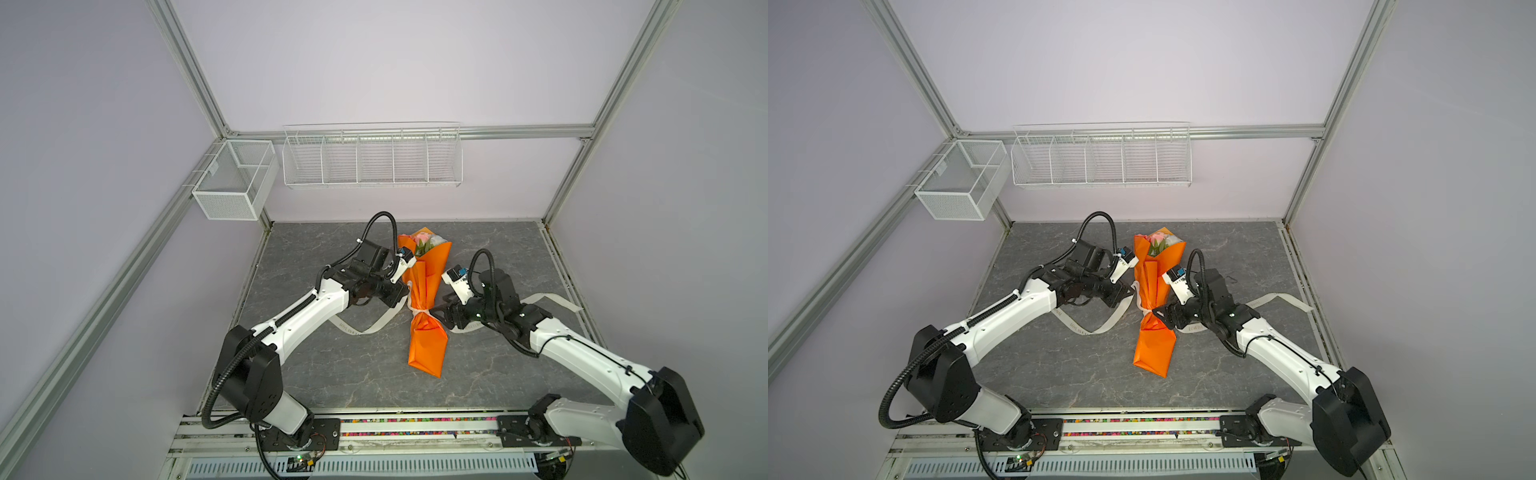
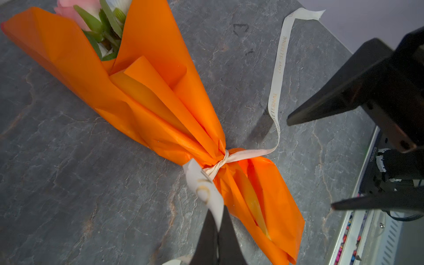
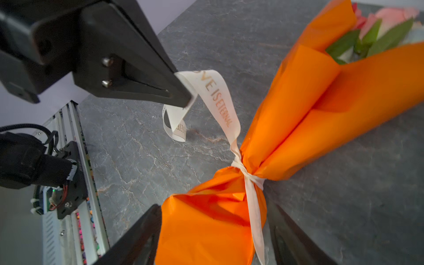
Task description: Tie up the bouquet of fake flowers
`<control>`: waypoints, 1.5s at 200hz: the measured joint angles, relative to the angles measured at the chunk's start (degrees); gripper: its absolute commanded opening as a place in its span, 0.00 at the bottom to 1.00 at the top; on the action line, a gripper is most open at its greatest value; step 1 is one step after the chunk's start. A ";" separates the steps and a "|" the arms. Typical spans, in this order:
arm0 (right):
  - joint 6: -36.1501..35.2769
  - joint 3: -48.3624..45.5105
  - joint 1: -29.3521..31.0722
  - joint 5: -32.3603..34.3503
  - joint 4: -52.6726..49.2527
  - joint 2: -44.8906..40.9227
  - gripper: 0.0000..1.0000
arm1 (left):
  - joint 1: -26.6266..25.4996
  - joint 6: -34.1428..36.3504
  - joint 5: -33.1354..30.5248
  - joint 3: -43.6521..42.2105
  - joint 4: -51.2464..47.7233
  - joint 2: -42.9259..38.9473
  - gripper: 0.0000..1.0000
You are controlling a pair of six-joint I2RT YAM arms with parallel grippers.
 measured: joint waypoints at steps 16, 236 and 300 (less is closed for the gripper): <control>-3.89 1.33 0.37 0.31 2.36 3.37 0.75 | -0.09 1.62 0.42 -0.02 0.04 -0.15 0.02; -10.47 1.60 -1.97 -11.47 29.35 20.39 0.67 | -1.46 9.05 -7.54 -8.68 5.84 -4.68 0.00; -7.93 1.51 -3.87 -17.68 34.16 21.51 0.70 | -1.44 8.35 -8.07 -16.48 14.21 -10.47 0.00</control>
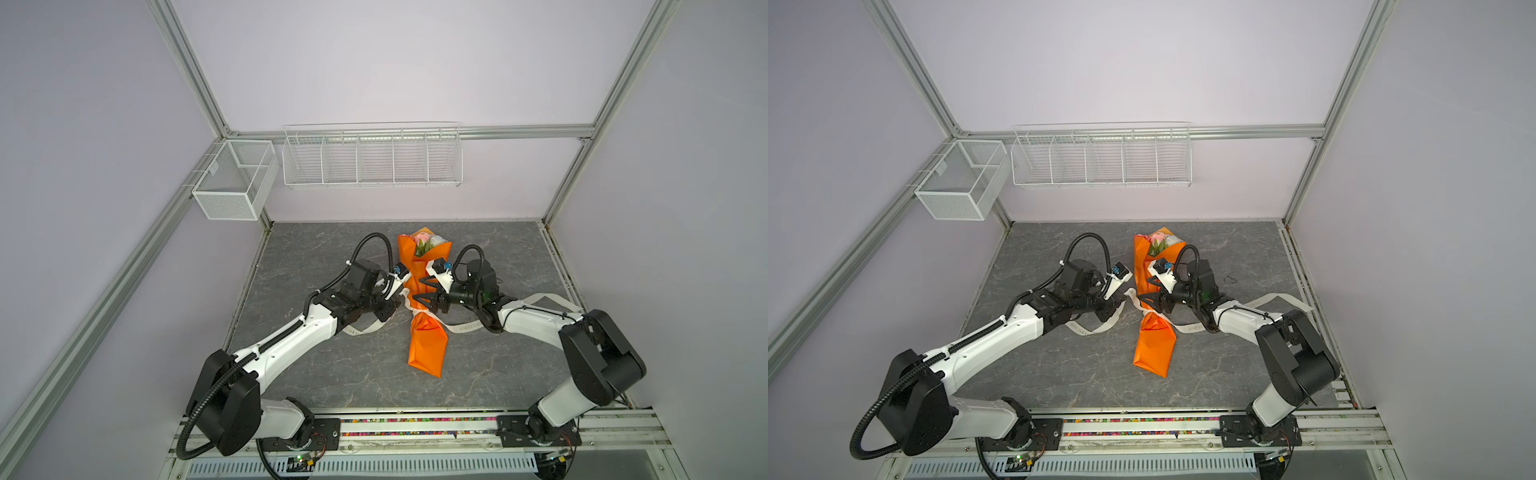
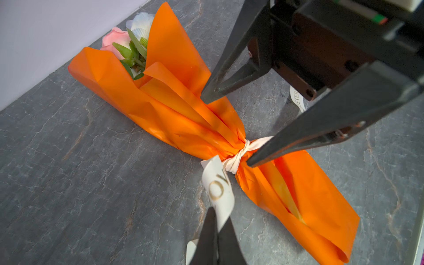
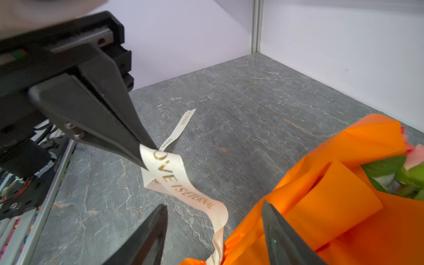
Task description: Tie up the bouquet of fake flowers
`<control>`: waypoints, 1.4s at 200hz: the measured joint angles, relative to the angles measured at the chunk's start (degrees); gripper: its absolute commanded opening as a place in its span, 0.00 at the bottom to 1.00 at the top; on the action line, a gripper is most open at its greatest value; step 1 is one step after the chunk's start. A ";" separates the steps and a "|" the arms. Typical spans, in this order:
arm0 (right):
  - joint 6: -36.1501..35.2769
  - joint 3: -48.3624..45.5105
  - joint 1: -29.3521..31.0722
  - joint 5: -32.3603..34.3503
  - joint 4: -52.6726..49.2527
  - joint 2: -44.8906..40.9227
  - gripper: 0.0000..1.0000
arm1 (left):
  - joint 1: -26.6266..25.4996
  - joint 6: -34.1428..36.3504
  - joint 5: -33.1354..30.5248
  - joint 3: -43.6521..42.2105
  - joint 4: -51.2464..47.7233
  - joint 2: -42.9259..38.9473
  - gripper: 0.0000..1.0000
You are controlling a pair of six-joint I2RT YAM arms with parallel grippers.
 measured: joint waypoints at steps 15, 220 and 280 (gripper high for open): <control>0.81 0.42 0.07 -1.73 1.44 1.40 0.71 | 0.00 0.00 -0.15 -0.37 1.18 -0.09 0.00; 1.53 -0.50 1.84 -3.23 0.63 0.39 0.11 | 0.00 -1.68 -0.63 -1.36 2.62 0.48 0.36; -0.81 -0.90 1.84 -3.08 -4.04 -1.16 0.11 | 0.00 -0.61 -0.50 -1.33 3.98 2.64 0.38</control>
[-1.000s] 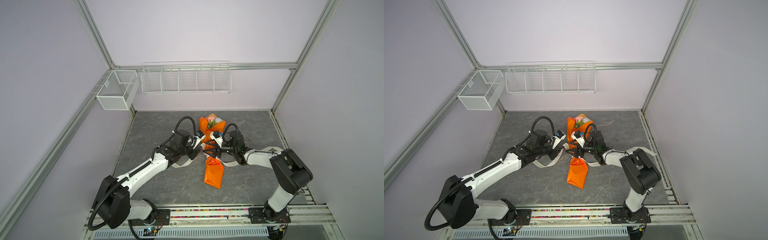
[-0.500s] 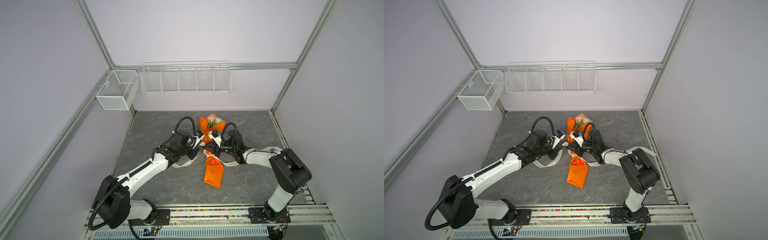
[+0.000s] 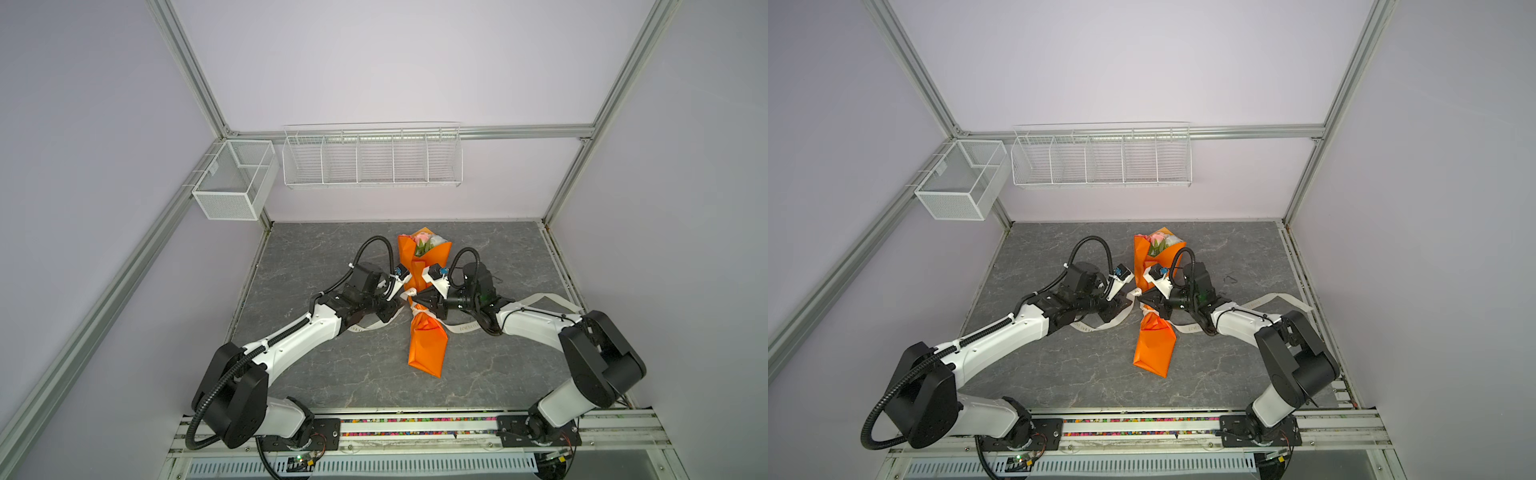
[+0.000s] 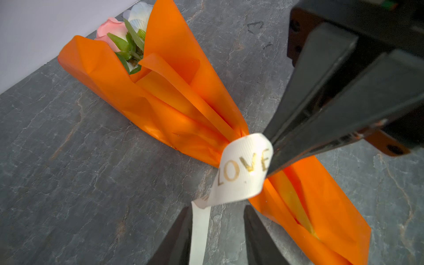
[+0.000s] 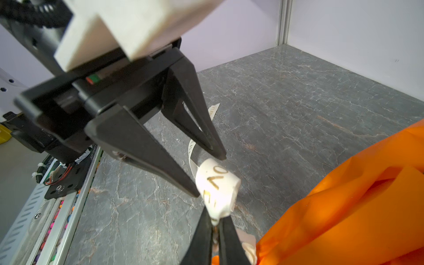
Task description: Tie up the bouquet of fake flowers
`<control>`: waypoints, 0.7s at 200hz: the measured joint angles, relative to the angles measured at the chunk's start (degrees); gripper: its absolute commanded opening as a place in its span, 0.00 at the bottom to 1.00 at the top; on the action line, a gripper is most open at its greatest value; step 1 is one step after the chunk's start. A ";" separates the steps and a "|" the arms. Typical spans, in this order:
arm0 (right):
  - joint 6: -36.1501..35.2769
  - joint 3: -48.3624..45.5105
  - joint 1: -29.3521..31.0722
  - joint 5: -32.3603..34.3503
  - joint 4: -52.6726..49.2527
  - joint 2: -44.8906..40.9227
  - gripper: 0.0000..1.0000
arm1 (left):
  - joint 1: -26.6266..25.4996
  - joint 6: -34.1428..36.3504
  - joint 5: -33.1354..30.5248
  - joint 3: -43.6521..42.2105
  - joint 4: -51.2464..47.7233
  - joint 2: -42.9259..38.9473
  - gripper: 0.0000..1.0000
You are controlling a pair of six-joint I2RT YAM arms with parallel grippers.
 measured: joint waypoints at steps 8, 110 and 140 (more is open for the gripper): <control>-0.22 0.00 0.00 0.00 -0.44 0.00 0.11 | 0.00 1.22 0.04 0.02 0.26 0.02 0.38; -0.83 0.00 0.00 0.02 -2.91 0.00 0.13 | -0.02 8.50 3.15 1.38 2.95 5.33 0.08; -0.37 0.00 0.00 0.63 -3.67 -0.11 0.19 | -0.02 7.45 3.17 1.42 5.55 5.31 0.00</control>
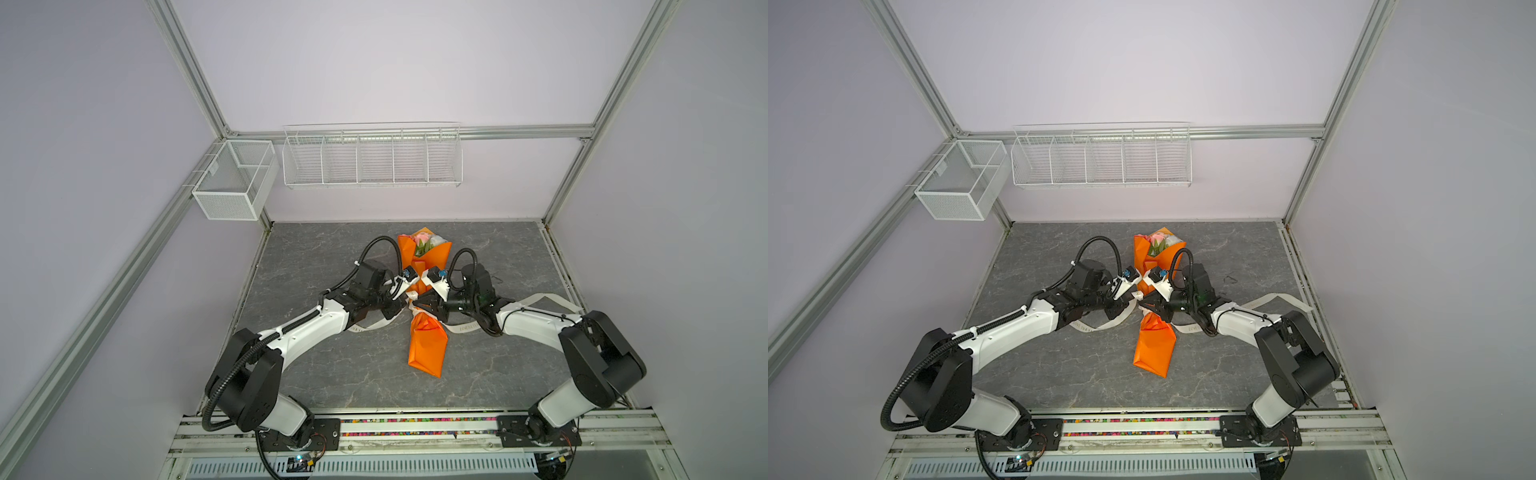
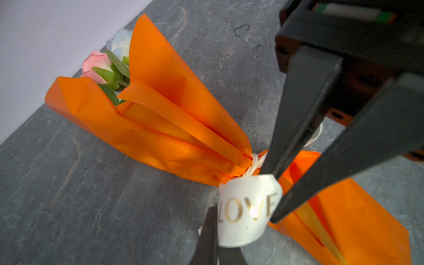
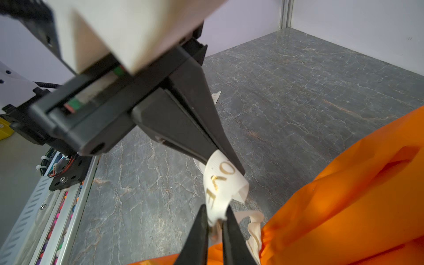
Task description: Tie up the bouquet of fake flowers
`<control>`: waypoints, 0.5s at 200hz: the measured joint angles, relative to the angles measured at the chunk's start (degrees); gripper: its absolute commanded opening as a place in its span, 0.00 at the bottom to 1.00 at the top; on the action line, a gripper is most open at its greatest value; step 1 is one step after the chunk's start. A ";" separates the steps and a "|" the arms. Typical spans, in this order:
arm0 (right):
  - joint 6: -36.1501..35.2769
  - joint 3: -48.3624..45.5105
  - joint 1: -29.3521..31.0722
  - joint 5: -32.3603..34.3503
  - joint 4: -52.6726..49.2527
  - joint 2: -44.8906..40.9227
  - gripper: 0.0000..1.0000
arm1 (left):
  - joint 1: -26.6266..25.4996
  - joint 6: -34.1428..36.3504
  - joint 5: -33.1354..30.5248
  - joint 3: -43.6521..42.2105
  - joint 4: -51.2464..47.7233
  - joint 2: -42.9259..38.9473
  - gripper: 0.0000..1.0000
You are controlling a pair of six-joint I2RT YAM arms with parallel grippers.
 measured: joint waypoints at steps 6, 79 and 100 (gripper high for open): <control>0.26 0.00 -0.02 0.17 -0.17 -0.17 0.20 | 0.00 -0.28 0.02 -0.04 0.55 -0.02 0.00; 8.59 -1.46 -0.70 -1.05 -4.83 -6.64 0.47 | 0.00 -6.03 -0.13 -5.29 12.98 -0.90 0.00; 12.74 -3.06 -2.23 0.61 -8.72 -10.86 0.53 | 0.00 -6.86 0.04 -5.95 14.86 -1.14 0.00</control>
